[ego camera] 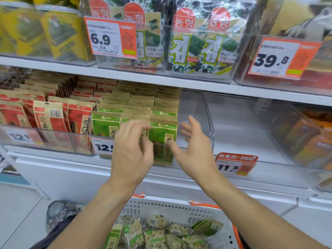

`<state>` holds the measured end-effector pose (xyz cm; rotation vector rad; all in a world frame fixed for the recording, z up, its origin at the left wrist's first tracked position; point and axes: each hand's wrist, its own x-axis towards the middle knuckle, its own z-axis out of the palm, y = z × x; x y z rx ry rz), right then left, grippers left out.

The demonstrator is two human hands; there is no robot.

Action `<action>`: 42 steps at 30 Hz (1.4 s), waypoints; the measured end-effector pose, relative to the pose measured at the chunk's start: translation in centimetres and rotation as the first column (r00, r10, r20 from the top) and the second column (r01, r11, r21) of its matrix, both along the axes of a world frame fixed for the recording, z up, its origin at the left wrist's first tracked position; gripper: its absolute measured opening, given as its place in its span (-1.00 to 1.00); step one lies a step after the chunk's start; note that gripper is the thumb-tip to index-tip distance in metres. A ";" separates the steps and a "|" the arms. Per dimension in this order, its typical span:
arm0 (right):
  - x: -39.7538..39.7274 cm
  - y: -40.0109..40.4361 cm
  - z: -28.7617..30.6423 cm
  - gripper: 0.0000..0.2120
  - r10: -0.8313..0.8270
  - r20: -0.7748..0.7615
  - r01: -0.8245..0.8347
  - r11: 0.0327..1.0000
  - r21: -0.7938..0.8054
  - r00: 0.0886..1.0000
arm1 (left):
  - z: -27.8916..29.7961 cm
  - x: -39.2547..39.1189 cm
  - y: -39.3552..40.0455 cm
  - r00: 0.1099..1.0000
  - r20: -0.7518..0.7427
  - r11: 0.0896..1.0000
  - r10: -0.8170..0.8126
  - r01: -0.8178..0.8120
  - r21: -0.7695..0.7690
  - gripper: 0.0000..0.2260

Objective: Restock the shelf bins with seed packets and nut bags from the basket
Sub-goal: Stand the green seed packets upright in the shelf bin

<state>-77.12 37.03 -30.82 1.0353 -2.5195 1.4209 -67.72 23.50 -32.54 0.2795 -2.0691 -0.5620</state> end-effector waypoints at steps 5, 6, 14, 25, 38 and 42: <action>4.2 3.5 -4.9 -0.75 0.094 -0.044 -0.098 0.990 -0.098 0.995 | -7.8 4.6 0.7 0.949 0.298 0.975 -0.102 0.035 0.221 -0.86; 4.7 4.2 -7.0 -0.82 0.146 0.019 -0.146 0.989 -0.001 0.989 | -10.5 6.2 0.9 0.913 0.393 0.969 -0.112 0.013 0.247 -0.83; 9.8 11.2 -23.0 -0.96 -0.002 0.502 -0.358 0.699 0.619 0.865 | -24.8 15.7 4.2 0.338 0.923 0.955 -0.182 -0.162 0.247 -0.74; 13.8 11.9 -26.3 -0.04 -0.128 0.469 -0.383 0.411 0.827 0.874 | -25.5 15.2 8.1 0.158 0.979 0.912 -0.125 -0.370 0.176 -0.50; 11.2 11.3 -23.9 -0.12 -0.315 0.570 -0.442 0.395 0.806 0.759 | -22.9 14.8 9.0 0.405 0.860 0.847 -0.311 -0.293 0.444 -0.63; 10.1 10.9 -21.3 -0.01 -0.281 0.664 -0.479 0.510 0.714 0.693 | -21.1 14.5 9.4 0.484 0.829 0.735 -0.279 -0.448 0.509 -0.35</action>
